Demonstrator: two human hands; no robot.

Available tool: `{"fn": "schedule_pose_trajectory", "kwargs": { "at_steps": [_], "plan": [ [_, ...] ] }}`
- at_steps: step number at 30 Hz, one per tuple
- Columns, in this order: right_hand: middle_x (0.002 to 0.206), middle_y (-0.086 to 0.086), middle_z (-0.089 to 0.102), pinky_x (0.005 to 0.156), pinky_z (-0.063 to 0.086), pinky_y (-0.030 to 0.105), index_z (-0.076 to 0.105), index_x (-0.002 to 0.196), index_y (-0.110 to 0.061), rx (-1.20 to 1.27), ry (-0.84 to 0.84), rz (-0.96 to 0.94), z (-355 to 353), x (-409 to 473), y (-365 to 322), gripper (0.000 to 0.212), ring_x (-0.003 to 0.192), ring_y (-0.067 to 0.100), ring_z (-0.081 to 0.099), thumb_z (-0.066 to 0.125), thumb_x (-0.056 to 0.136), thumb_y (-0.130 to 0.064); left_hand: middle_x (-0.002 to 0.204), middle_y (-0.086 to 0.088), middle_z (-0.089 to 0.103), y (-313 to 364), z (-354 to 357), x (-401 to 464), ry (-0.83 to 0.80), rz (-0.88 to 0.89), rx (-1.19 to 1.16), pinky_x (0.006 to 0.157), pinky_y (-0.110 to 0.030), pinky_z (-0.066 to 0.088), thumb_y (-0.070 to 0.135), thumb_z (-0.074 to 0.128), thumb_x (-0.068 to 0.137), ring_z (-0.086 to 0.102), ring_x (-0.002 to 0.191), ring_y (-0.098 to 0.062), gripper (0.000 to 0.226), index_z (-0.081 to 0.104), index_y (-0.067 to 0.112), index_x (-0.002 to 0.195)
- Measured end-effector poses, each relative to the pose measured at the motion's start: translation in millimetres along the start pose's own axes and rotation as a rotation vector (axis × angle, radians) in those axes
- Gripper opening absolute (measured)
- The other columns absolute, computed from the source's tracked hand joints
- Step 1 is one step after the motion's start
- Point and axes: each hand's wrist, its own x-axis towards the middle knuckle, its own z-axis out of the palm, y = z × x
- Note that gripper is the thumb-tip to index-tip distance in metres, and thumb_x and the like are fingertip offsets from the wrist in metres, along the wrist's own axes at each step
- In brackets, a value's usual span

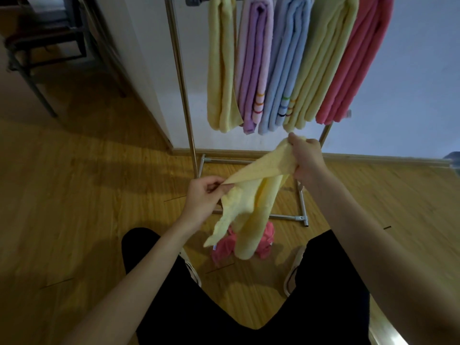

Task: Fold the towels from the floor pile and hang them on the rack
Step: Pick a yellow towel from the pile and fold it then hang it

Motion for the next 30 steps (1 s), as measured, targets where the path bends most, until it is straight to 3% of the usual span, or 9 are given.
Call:
{"fn": "schedule_pose_trajectory", "kwargs": {
  "at_steps": [5,8,10,15,17,20,23,26,30],
  "plan": [
    [0.112,0.009,0.056,0.085,0.054,0.042,0.043,0.127,-0.011,-0.119,-0.012,0.1,-11.9,10.4,27.7,0.049,0.1,0.025,0.059,0.067,0.087,-0.027,0.083,-0.005,0.072,16.1,5.5,-1.4,0.062,-0.109,-0.246,0.065,-0.021,0.056,0.003,0.063,0.087,0.069,0.073,-0.01,0.013,0.069,0.015,0.09],
    [0.085,0.006,0.055,0.048,0.05,0.025,0.046,0.112,-0.009,-0.174,-0.136,0.162,-15.6,4.4,43.2,0.033,0.071,0.016,0.056,0.067,0.087,-0.015,0.085,-0.006,0.073,22.9,8.1,-2.9,0.093,-0.099,-0.317,0.065,-0.024,0.057,0.002,0.062,0.088,0.07,0.077,-0.014,0.014,0.069,0.014,0.092],
    [0.077,0.007,0.05,0.037,0.041,0.018,0.048,0.112,-0.004,-0.204,-0.173,0.194,-18.4,0.1,55.3,0.036,0.062,0.015,0.05,0.069,0.085,-0.014,0.081,-0.002,0.074,26.1,9.7,-4.1,0.116,-0.084,-0.343,0.065,-0.024,0.058,0.002,0.062,0.088,0.071,0.077,-0.014,0.015,0.069,0.016,0.089],
    [0.091,0.009,0.057,0.05,0.046,0.023,0.041,0.119,-0.011,-0.251,-0.173,0.097,-23.4,-13.7,78.7,0.046,0.068,0.013,0.054,0.071,0.084,-0.014,0.081,-0.006,0.073,30.4,12.4,-6.6,0.191,-0.058,-0.385,0.063,-0.023,0.057,0.002,0.062,0.088,0.071,0.075,-0.017,0.011,0.07,0.006,0.095],
    [0.088,0.009,0.057,0.052,0.044,0.022,0.048,0.113,-0.007,-0.189,-0.181,0.022,-25.0,-18.7,80.9,0.036,0.064,0.012,0.052,0.07,0.084,-0.009,0.079,-0.003,0.073,32.5,12.3,-8.0,0.213,-0.045,-0.399,0.062,-0.022,0.057,0.003,0.062,0.088,0.07,0.073,-0.015,0.01,0.069,0.006,0.094],
    [0.079,0.009,0.059,0.06,0.043,0.022,0.065,0.091,-0.004,-0.084,-0.317,-0.029,-28.4,-26.3,80.0,0.008,0.067,0.013,0.053,0.065,0.084,-0.001,0.077,-0.001,0.073,35.7,10.9,-9.6,0.249,-0.019,-0.382,0.061,-0.022,0.056,0.004,0.062,0.089,0.07,0.072,-0.014,0.009,0.07,0.008,0.092],
    [0.084,0.01,0.062,0.065,0.048,0.021,0.067,0.099,-0.001,-0.028,-0.463,-0.04,-34.8,-34.1,81.4,0.023,0.074,0.014,0.058,0.065,0.077,0.004,0.077,0.0,0.073,38.4,9.9,-10.2,0.299,-0.008,-0.371,0.062,-0.022,0.056,0.006,0.061,0.09,0.071,0.074,-0.014,0.009,0.069,0.008,0.093],
    [0.085,0.007,0.062,0.069,0.05,0.021,0.064,0.108,-0.003,-0.203,-0.552,-0.182,-39.8,-39.8,84.0,0.037,0.075,0.009,0.061,0.062,0.074,0.01,0.075,0.003,0.072,41.5,9.1,-9.5,0.353,-0.002,-0.383,0.063,-0.022,0.056,0.005,0.06,0.09,0.07,0.073,-0.01,0.009,0.068,0.008,0.092],
    [0.088,-0.001,0.063,0.065,0.048,0.01,0.065,0.109,-0.011,-0.57,-0.425,-0.553,-37.1,-40.6,86.3,0.024,0.074,0.006,0.061,0.066,0.086,-0.007,0.081,-0.003,0.07,42.8,8.1,-6.6,0.417,-0.006,-0.37,0.066,-0.025,0.057,0.006,0.061,0.091,0.07,0.075,-0.011,0.008,0.068,0.005,0.094]
  ]
}}
